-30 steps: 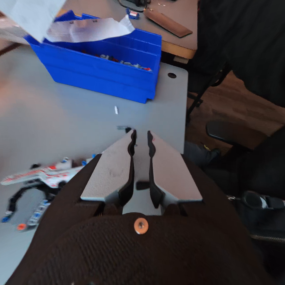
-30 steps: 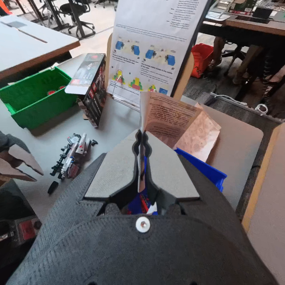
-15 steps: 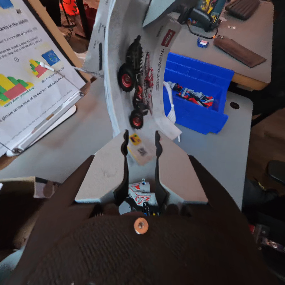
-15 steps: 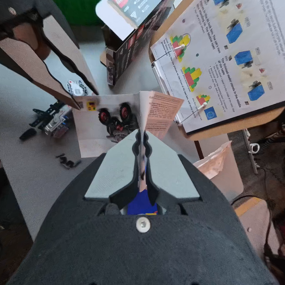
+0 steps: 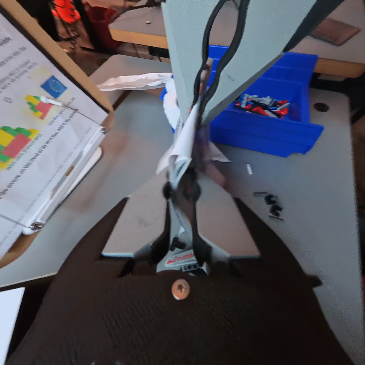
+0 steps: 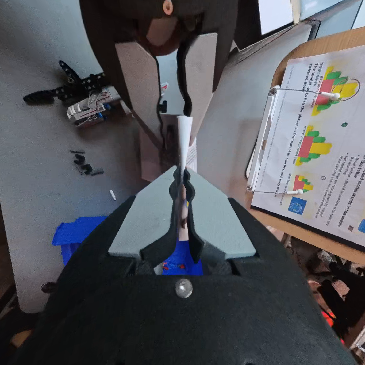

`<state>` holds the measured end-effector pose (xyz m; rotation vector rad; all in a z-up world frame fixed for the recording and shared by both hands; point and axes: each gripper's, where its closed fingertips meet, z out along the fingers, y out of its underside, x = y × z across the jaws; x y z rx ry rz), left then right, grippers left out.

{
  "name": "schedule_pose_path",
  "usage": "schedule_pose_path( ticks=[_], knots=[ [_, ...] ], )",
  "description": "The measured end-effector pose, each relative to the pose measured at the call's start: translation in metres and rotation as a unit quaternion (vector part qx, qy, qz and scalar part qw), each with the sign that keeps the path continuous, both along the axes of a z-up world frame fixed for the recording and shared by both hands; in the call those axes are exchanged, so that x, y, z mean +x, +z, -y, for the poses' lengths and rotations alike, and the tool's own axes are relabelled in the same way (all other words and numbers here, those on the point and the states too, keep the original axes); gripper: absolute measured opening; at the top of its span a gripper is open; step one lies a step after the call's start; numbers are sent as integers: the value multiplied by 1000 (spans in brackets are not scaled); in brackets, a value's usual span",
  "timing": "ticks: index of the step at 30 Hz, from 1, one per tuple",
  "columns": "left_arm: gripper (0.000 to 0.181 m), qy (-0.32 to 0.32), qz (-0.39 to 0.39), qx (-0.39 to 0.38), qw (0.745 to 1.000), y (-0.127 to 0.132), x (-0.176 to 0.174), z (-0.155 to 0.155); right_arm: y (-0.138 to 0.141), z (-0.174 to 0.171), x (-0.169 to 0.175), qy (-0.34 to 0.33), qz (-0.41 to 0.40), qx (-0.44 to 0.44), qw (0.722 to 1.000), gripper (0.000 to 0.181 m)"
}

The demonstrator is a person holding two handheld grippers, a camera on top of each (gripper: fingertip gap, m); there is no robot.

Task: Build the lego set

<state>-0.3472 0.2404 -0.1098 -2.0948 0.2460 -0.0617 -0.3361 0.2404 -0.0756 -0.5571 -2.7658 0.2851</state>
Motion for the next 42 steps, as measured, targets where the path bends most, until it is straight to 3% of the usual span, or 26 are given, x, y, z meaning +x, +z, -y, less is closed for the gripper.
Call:
schedule_pose_path(
  ticks=[1,5,8,10,12,15,17,18,19,21,24,27,28,30,31,35,37,42],
  knots=[
    [1,-8,-12,7,1000,0,0,0,1,0,-2,-6,-10,-7,1000,0],
    [0,16,47,45,998,15,-8,1,24,-21,-22,-86,-144,-81,983,16],
    [0,28,124,55,990,21,-15,4,41,-37,-15,-154,-215,-206,942,62],
    [0,12,215,73,974,31,-12,5,34,-47,-5,-174,-251,-251,918,68],
    [0,-33,293,108,950,50,-2,9,15,-60,0,-186,-280,-243,910,71],
    [0,-80,383,143,909,74,7,18,-1,-45,8,-172,-240,-334,895,72],
    [0,-77,405,150,899,77,5,19,-3,-30,14,-150,-187,-400,885,63],
    [1,-66,410,154,896,77,2,18,-3,-20,21,-130,-151,-433,879,32],
    [0,-59,419,165,891,79,-2,19,-3,-12,27,-113,-118,-463,871,14],
    [1,-38,430,168,886,75,-9,20,-4,-1,31,-101,-78,-502,856,0],
    [14,40,375,132,917,52,-22,20,-20,1,30,-114,-51,-483,867,0],
    [56,127,192,132,964,48,-40,38,-42,-7,25,-192,36,-478,857,0],
    [64,122,120,129,977,51,-34,43,-46,-8,25,-203,54,-477,853,0],
    [51,70,-11,81,994,41,-8,46,-48,-8,23,-220,74,-478,847,0],
    [55,57,-68,49,995,33,1,44,-47,-6,21,-226,86,-484,841,0],
    [65,6,-263,-19,965,3,18,34,-40,7,18,-218,143,-535,804,0],
    [63,-17,-298,-27,954,-10,24,32,-33,17,22,-191,162,-562,788,0],
    [80,-57,-233,-83,967,-42,31,39,-18,37,43,-91,180,-590,781,0]
  ],
)
